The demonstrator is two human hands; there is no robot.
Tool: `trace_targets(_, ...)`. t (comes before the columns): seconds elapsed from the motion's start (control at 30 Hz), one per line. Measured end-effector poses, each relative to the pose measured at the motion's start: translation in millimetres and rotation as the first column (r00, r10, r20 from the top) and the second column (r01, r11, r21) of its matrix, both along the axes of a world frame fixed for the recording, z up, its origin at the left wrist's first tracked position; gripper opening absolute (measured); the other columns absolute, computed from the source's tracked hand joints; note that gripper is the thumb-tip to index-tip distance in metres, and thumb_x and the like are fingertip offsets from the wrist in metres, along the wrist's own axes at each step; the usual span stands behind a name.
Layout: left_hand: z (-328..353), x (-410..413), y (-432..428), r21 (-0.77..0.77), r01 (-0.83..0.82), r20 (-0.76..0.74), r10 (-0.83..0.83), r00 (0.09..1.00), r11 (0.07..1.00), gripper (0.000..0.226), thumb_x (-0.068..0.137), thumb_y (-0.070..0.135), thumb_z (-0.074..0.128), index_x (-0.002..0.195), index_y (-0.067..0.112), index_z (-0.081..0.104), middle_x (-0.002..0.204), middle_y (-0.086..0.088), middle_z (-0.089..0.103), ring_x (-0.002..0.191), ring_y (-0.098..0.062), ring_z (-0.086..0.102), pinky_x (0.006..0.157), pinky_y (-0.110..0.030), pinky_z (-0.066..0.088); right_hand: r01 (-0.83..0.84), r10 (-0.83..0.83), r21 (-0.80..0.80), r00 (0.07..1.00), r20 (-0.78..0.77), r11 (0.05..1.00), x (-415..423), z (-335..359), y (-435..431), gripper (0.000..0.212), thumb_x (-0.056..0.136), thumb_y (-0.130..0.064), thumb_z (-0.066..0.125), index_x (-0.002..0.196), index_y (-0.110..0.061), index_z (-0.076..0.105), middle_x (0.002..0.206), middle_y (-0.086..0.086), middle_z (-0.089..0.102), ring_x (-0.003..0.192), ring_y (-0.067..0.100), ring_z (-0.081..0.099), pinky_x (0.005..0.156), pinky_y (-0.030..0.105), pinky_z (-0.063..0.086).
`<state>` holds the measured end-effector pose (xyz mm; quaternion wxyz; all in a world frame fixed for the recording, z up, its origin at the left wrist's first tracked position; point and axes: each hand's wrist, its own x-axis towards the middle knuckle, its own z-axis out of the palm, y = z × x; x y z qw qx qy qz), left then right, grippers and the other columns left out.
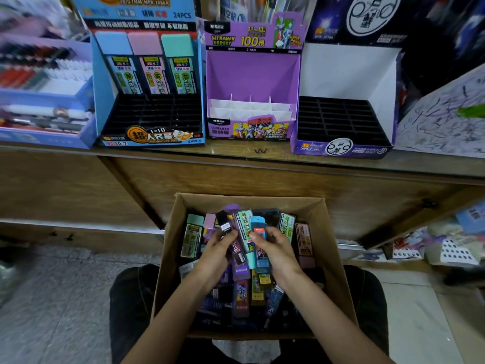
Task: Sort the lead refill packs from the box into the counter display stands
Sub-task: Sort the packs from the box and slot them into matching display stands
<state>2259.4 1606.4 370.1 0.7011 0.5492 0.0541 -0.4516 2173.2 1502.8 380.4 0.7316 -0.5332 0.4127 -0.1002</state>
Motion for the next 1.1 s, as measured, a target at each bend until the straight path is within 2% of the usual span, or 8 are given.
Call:
trace_targets(0.13,3,-4,-5,-0.013,-0.051,-0.002,0.051,0.999,0.999,0.022,0.096,0.020,0.049,0.117,0.016,0.053,0.092,-0.002,0.074,0.085,-0.015,0.070,0.075,-0.033,0.051,-0.011,0.015,-0.143,0.999,0.029,0.990,-2,7,3,0.016,0.081,-0.011,0.071,0.090,-0.021,0.061,0.094,-0.002,0.069,0.092,0.015,0.065,0.082,0.027,0.052)
trace_targets(0.2,5,-7,-5,-0.008,-0.029,0.050,0.029,0.998,1.000,0.033,0.092,0.030,0.054,0.123,0.018,0.050,0.103,-0.004,0.072,0.096,-0.017,0.068,0.086,-0.039,0.052,-0.021,0.028,-0.200,0.999,0.033,0.980,-2,11,5,0.017,0.081,-0.011,0.070,0.089,-0.023,0.061,0.091,-0.007,0.067,0.087,0.007,0.063,0.073,0.016,0.049)
trace_targets(0.3,11,-12,-5,-0.034,0.007,0.195,-0.001,0.981,0.999,0.035,0.084,0.028,0.062,0.119,0.022,0.055,0.111,-0.004,0.070,0.106,-0.020,0.065,0.095,-0.042,0.049,-0.031,0.040,-0.198,0.998,0.042,0.980,-1,16,9,0.014,0.083,-0.012,0.069,0.089,-0.023,0.063,0.089,-0.008,0.068,0.085,0.006,0.064,0.077,0.020,0.051)
trace_targets(0.37,16,-13,-6,-0.026,-0.030,0.262,0.036,0.964,0.999,0.025,0.088,0.017,0.060,0.113,0.023,0.058,0.107,-0.003,0.071,0.104,-0.020,0.066,0.093,-0.042,0.050,-0.017,0.026,-0.172,0.999,0.048,0.985,0,21,9,0.011,0.085,-0.013,0.067,0.094,-0.019,0.065,0.096,-0.002,0.069,0.093,0.012,0.065,0.085,0.028,0.051)
trace_targets(0.53,30,-5,-5,-0.009,-0.074,0.324,0.073,0.943,0.997,0.036,0.090,0.011,0.057,0.125,0.009,0.050,0.113,-0.011,0.067,0.102,-0.024,0.066,0.089,-0.041,0.052,0.009,0.000,-0.139,0.998,0.063,0.990,0,40,-1,0.014,0.090,-0.014,0.061,0.103,-0.010,0.063,0.102,0.009,0.069,0.098,0.027,0.064,0.091,0.044,0.051)
trace_targets(0.77,65,22,7,-0.083,0.009,0.478,0.032,0.878,0.996,0.029,0.089,0.015,0.057,0.117,0.022,0.052,0.110,0.003,0.068,0.095,-0.008,0.067,0.071,-0.020,0.055,-0.060,0.107,-0.269,0.981,0.163,0.961,-6,98,-43,0.009,0.086,-0.014,0.064,0.092,-0.019,0.069,0.089,0.000,0.071,0.089,0.024,0.065,0.081,0.038,0.047)
trace_targets(0.9,97,36,11,-0.125,0.040,0.570,0.039,0.821,0.991,0.038,0.079,0.026,0.060,0.116,0.025,0.052,0.108,0.006,0.069,0.098,-0.009,0.066,0.072,-0.018,0.054,-0.090,0.171,-0.297,0.950,0.260,0.951,0,135,-59,0.015,0.091,-0.012,0.056,0.099,-0.016,0.068,0.087,0.000,0.072,0.084,0.017,0.068,0.075,0.029,0.049)
trace_targets(1.1,138,61,18,-0.155,0.015,0.666,0.093,0.740,0.988,0.040,0.079,0.027,0.062,0.118,0.020,0.053,0.112,0.002,0.068,0.101,-0.013,0.066,0.076,-0.022,0.056,-0.034,0.253,-0.520,0.900,0.356,0.853,25,199,-75,0.016,0.088,-0.010,0.060,0.104,-0.012,0.062,0.089,-0.002,0.073,0.085,0.008,0.068,0.066,0.016,0.050)
